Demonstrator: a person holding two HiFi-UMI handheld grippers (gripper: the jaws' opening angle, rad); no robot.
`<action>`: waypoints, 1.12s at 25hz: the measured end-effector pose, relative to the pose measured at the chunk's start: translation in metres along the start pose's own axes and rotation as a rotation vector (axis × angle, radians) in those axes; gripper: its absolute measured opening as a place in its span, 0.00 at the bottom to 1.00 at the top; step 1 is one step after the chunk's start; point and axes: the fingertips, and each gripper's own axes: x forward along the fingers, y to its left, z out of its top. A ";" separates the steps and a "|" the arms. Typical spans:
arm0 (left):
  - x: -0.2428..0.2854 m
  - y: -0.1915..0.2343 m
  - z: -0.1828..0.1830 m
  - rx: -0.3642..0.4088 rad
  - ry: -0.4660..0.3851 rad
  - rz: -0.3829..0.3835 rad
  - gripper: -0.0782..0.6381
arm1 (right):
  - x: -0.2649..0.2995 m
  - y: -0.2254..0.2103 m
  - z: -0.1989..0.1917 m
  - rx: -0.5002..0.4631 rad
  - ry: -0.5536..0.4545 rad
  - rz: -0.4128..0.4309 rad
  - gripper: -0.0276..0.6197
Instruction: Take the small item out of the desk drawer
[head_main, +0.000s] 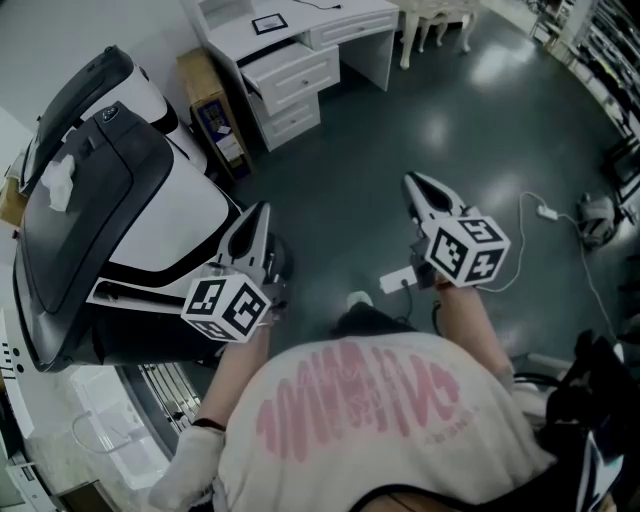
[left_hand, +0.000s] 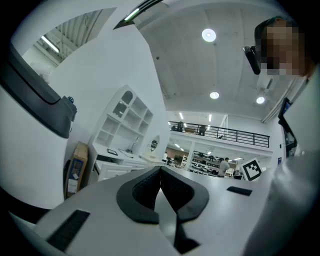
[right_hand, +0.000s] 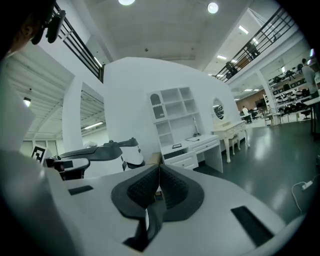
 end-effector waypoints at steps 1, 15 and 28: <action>0.004 0.006 -0.002 -0.003 0.005 0.010 0.15 | 0.006 -0.002 0.000 0.000 0.004 -0.001 0.07; 0.150 0.073 0.029 -0.008 -0.031 0.082 0.15 | 0.172 -0.076 0.053 -0.012 0.036 0.114 0.07; 0.262 0.124 0.039 -0.025 -0.038 0.157 0.15 | 0.279 -0.141 0.085 0.019 0.054 0.197 0.07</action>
